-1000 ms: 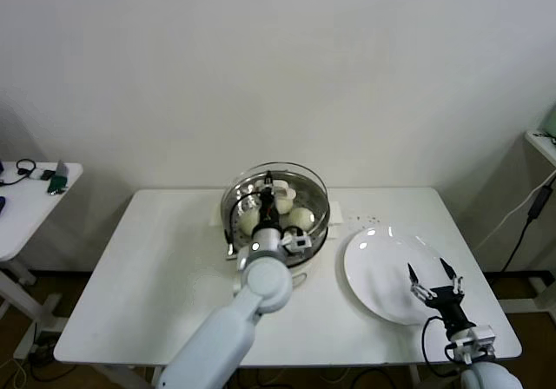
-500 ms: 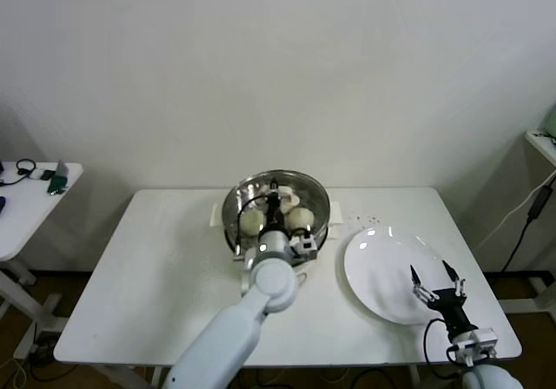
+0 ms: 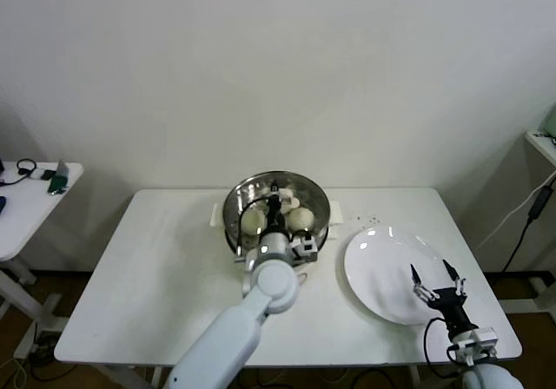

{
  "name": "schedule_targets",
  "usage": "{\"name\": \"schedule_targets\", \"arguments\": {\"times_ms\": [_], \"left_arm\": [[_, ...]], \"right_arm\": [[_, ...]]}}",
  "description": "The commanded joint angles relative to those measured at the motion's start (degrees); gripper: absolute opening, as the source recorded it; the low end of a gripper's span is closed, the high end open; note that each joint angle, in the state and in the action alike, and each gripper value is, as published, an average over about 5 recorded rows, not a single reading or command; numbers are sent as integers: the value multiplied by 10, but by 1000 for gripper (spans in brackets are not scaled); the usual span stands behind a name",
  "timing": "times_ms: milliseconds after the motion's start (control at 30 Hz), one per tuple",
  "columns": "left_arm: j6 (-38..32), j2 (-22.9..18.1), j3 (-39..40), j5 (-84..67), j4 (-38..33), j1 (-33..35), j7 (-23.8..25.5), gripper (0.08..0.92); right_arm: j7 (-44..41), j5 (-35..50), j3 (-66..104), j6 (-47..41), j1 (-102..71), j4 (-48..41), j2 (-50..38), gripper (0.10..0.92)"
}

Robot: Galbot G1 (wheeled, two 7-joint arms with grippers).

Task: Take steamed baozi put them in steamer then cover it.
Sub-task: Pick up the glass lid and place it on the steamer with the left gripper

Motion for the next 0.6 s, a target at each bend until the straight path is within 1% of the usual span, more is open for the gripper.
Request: {"name": "schedule_targets", "arguments": {"times_ms": [33,300,600], "left_arm": [[28,3,2,4,6,-1,-1,150],[28,4,6,3,12,-6,-10,150],[28,6,4,7,13,-5,-4,150]], "right_arm": [[-7,-3,12,1,0,-2,4,823],[-10,-1,22,4,-4,-4,4,823],[-11,-1,25,4,-5,-3,5,823]]}}
